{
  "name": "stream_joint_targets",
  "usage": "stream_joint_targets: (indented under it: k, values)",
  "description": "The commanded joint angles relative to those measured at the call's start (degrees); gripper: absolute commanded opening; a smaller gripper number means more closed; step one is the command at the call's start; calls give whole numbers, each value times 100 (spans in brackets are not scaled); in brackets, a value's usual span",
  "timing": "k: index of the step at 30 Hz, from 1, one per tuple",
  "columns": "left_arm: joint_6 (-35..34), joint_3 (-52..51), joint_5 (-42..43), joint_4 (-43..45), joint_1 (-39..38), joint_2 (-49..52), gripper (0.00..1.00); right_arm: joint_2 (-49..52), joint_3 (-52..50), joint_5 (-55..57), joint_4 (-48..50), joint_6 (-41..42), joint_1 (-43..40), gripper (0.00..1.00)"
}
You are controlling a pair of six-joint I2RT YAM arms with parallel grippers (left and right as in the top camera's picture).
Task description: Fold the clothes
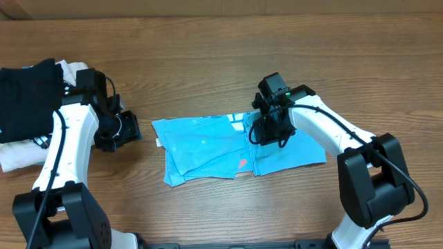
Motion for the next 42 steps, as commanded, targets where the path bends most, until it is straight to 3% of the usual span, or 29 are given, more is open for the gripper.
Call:
stream_joint_targets:
  k: [1, 7, 17, 33, 42]
  values:
    - [122, 107, 63, 7, -11, -55, 56, -4, 101, 114, 57, 146, -15, 29]
    - [125, 107, 63, 9, -11, -55, 56, -9, 227, 114, -37, 144, -15, 4]
    - [125, 107, 63, 9, -11, -55, 56, -44, 1475, 116, -745, 138, -15, 4]
    - [122, 107, 63, 9, -11, -55, 56, -33, 1373, 35, -1158, 129, -9, 7]
    - [122, 109, 63, 4, -11, -55, 56, 7, 1370, -732, -1165, -494, 42, 12]
